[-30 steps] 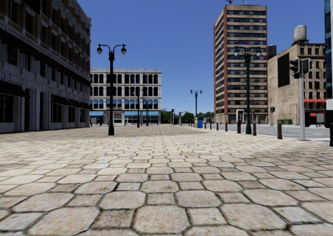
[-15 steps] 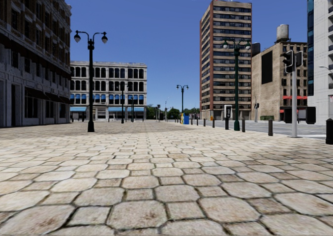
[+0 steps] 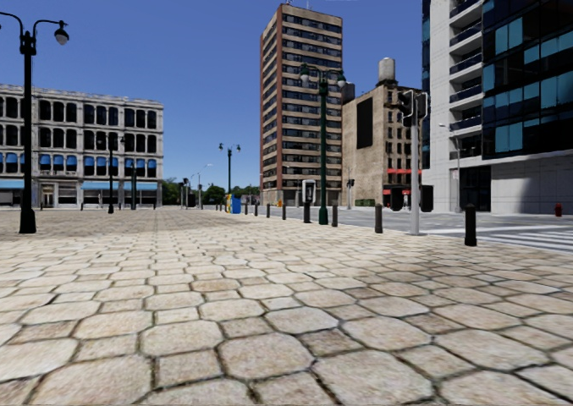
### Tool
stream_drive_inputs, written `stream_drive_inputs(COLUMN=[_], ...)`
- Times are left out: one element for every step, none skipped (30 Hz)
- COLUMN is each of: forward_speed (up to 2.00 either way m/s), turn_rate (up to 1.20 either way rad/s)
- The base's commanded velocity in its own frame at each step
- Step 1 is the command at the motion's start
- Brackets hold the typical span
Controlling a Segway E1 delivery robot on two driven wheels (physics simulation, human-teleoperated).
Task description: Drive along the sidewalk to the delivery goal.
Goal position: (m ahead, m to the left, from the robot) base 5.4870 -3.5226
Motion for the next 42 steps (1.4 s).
stream_drive_inputs(forward_speed=[1.53, 1.53, 1.53, 1.53, 1.53, 1.53, 1.53, 1.53, 1.53, 1.53, 1.53, 1.53, 1.53, 1.53, 1.54, 1.54, 1.54, 1.54, 1.54, 1.54, 1.54, 1.54, 1.54, 1.54, 1.54, 1.54, 1.54, 1.54, 1.54, 1.54, 1.54, 1.54, 1.54, 1.54, 1.54, 1.54, 1.54, 1.54, 1.54, 1.54, 1.54, 1.54], turn_rate=[-0.68, -0.68, -0.68, -0.68, -0.68, -0.68, -0.68, -0.68, -0.68, -0.68, -0.68, -0.68, -0.68, -0.68, -0.68, -0.68, -0.68, -0.68, -0.62, -0.56, -0.56, -0.55, -0.55, -0.54, -0.54, -0.54, -0.54, -0.54, -0.54, -0.54, -0.54, -0.54, -0.54, -0.54, -0.54, -0.54, -0.54, -0.54, -0.49, -0.49, -0.24, 0.0])
